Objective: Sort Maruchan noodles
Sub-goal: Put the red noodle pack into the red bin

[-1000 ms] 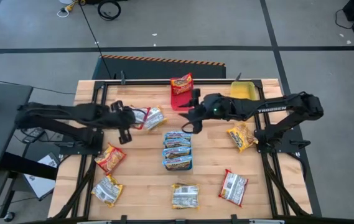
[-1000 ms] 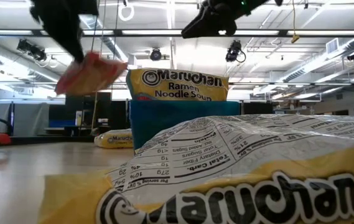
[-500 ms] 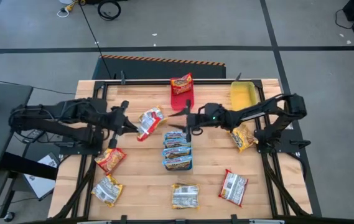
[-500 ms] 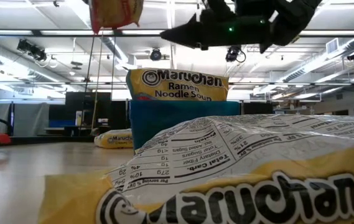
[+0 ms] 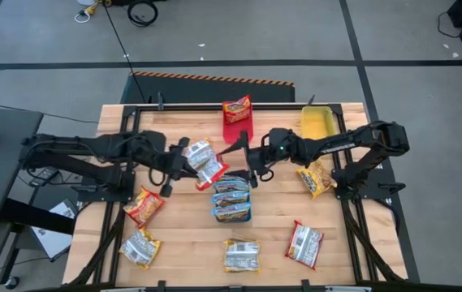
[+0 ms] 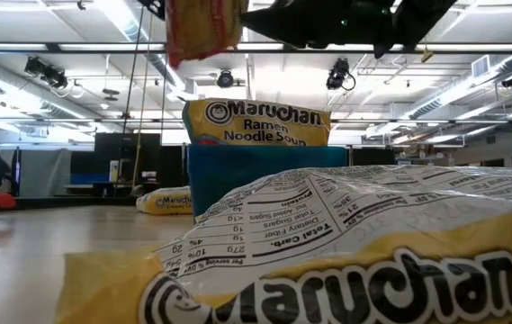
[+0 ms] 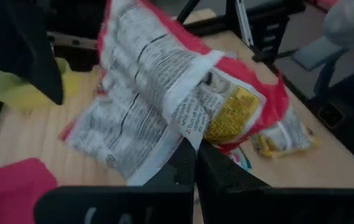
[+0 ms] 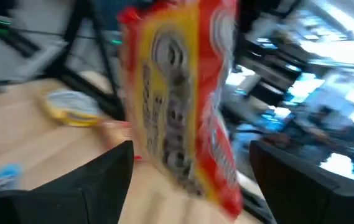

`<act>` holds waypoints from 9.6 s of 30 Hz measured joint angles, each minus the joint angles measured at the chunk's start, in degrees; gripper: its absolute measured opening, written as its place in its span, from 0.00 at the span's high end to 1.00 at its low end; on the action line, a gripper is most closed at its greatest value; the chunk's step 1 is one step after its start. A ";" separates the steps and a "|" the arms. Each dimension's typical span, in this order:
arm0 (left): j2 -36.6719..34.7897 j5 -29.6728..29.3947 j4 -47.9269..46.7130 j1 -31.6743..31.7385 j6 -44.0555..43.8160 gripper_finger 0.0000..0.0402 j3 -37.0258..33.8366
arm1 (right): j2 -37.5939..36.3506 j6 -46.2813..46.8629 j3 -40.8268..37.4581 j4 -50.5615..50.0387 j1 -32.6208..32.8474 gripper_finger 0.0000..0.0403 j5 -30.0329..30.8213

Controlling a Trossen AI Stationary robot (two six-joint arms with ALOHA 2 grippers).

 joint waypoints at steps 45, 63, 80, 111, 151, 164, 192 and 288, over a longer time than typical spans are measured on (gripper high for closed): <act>-4.67 -21.99 -30.89 -10.25 -19.08 0.64 5.48 | 7.37 6.24 40.94 -71.90 -12.42 0.91 39.64; -5.26 -25.83 -14.13 -10.69 -22.92 0.65 -9.44 | 40.41 4.29 68.30 -102.37 -18.37 0.91 36.44; -5.26 -25.69 -13.62 -10.74 -22.46 0.65 -9.44 | 46.61 7.61 67.41 -92.09 -20.26 0.88 39.93; -5.22 -17.08 -17.43 -12.99 -28.78 0.65 -9.41 | 37.96 13.21 67.22 -94.76 -17.13 0.45 47.70; 26.58 -10.94 -29.75 -49.16 -101.69 0.65 -9.39 | 27.22 59.31 59.64 -98.38 38.47 0.45 48.33; 27.16 -21.83 -10.10 -46.80 -79.85 0.65 -0.60 | 27.22 66.80 59.62 -98.49 41.58 0.45 48.53; 25.10 -44.83 -24.29 -46.78 -96.76 0.65 -11.70 | 27.28 69.08 59.62 -97.85 41.42 0.45 46.99; 31.37 -78.27 -22.31 -46.10 -12.57 0.98 16.70 | 26.88 46.51 59.64 -68.98 24.79 0.18 32.55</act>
